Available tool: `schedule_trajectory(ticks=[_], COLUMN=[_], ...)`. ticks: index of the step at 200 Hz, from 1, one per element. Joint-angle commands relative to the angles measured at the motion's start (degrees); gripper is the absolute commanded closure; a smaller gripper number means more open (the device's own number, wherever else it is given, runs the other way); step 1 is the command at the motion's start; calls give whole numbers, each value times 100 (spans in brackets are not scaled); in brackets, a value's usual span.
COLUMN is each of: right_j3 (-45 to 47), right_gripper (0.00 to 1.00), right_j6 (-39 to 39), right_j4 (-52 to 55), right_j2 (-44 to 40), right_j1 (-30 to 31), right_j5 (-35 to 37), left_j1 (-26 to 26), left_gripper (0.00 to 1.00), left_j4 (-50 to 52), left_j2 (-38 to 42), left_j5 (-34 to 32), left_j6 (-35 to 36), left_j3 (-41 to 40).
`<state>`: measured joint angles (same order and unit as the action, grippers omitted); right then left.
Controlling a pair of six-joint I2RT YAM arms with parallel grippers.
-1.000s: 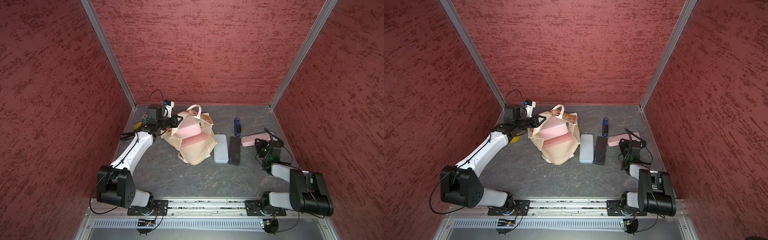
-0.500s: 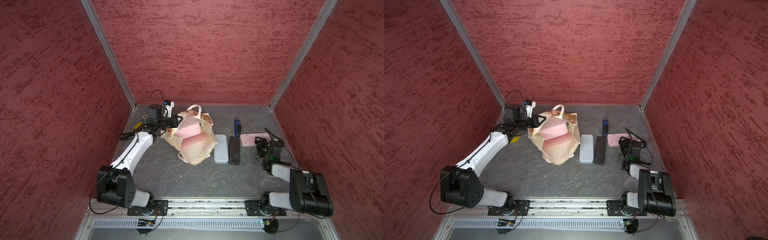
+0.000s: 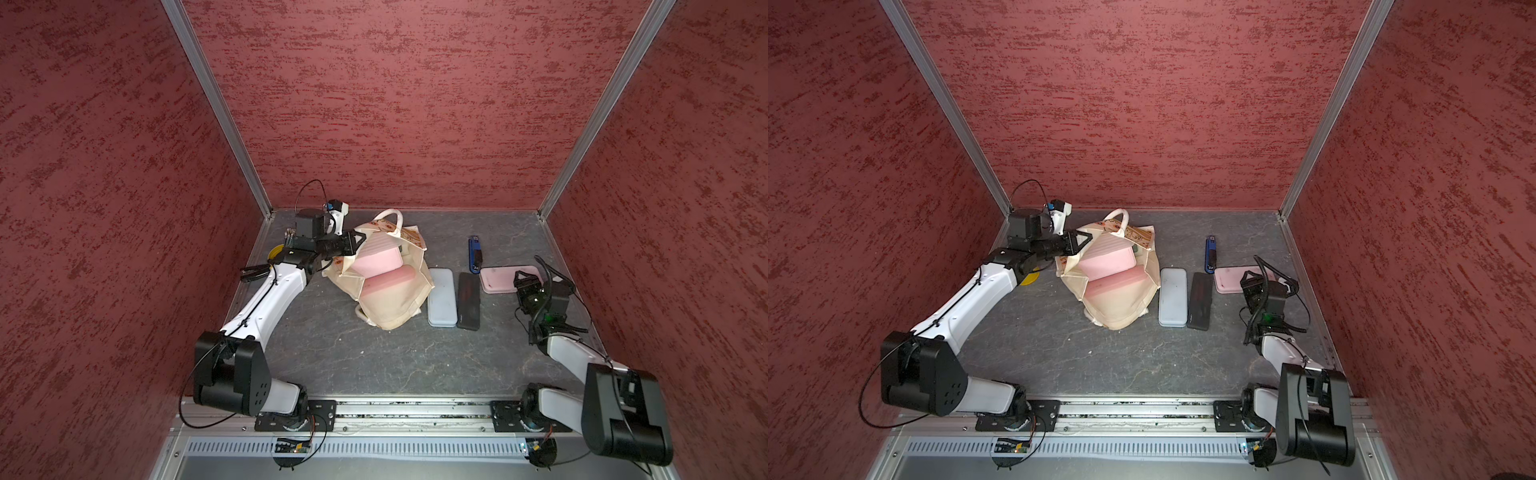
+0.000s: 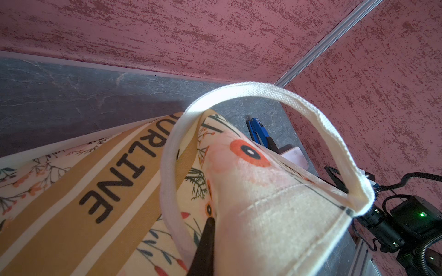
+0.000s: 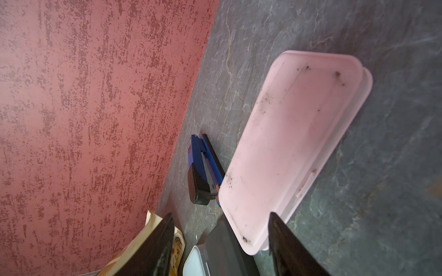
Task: Take out the pencil case from the canvas bag
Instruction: Place the pencil case at the center of the board.
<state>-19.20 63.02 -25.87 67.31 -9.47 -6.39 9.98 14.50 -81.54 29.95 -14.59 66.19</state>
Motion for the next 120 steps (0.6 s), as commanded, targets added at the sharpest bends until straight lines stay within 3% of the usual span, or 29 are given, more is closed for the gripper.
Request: schedule_trajectory(ticks=[1, 48, 120], right_j3=[-230, -763, -2125], right_gripper=[40, 42, 43], right_j6=[58, -185, -945], right_j4=[371, 1165, 1565], right_j2=[-319, -1015, -636], right_j1=[120, 1314, 3203], right_j5=[-92, 443, 931], left_j1=[-5, -2, 60], left_gripper=[100, 100, 100], left_j4=[-114, -108, -85], left_j2=[50, 49, 59], left_j5=[10, -4, -90], left_j6=[-16, -17, 17], left_j3=[-87, -87, -98])
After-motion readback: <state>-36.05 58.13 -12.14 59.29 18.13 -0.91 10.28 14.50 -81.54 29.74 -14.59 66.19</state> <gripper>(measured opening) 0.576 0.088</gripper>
